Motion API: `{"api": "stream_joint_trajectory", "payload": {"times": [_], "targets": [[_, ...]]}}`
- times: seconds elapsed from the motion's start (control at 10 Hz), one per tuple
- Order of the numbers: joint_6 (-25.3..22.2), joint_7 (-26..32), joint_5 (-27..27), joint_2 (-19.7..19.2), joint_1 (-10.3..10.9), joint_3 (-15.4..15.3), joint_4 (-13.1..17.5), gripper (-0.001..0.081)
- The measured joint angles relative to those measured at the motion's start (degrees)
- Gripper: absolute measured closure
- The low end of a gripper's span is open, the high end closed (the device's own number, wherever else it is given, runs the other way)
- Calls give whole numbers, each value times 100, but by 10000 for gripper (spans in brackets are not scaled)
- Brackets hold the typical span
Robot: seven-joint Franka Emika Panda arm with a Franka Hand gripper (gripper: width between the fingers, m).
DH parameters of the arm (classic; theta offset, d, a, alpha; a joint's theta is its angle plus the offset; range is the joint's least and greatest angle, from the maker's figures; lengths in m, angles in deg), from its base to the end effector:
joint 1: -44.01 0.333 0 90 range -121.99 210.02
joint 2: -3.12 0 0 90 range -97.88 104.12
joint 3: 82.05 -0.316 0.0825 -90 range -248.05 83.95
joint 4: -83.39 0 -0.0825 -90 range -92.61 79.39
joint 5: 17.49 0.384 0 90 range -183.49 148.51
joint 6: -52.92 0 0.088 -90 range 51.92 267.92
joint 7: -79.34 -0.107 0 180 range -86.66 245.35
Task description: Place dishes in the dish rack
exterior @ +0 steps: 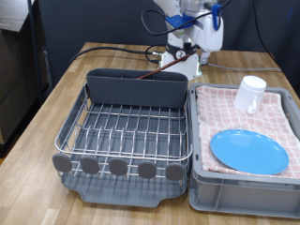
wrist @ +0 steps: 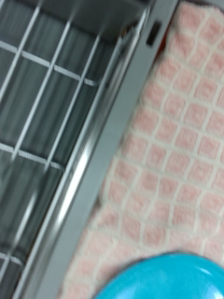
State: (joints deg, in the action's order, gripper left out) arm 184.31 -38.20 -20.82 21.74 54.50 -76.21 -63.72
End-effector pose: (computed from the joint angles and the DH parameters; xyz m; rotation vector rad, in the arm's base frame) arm 0.4213 0.0336 0.3813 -1.7691 2.5498 -0.0534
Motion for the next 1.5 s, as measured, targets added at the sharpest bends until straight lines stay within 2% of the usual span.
{"api": "stream_joint_trajectory", "payload": {"times": [0.4,0.8,1.0,1.2,1.3,1.5], "targets": [[102,162,-34,-693,226,-375,705,3],[-304,89,-177,-1384,314,-738,1671,3],[-373,-186,-177,-1747,326,-846,2127,3],[-251,-330,-180,-1995,326,-867,2294,3],[-8,-335,-176,-2076,320,-855,2267,3],[796,-329,-159,-2198,302,-797,2002,3]]}}
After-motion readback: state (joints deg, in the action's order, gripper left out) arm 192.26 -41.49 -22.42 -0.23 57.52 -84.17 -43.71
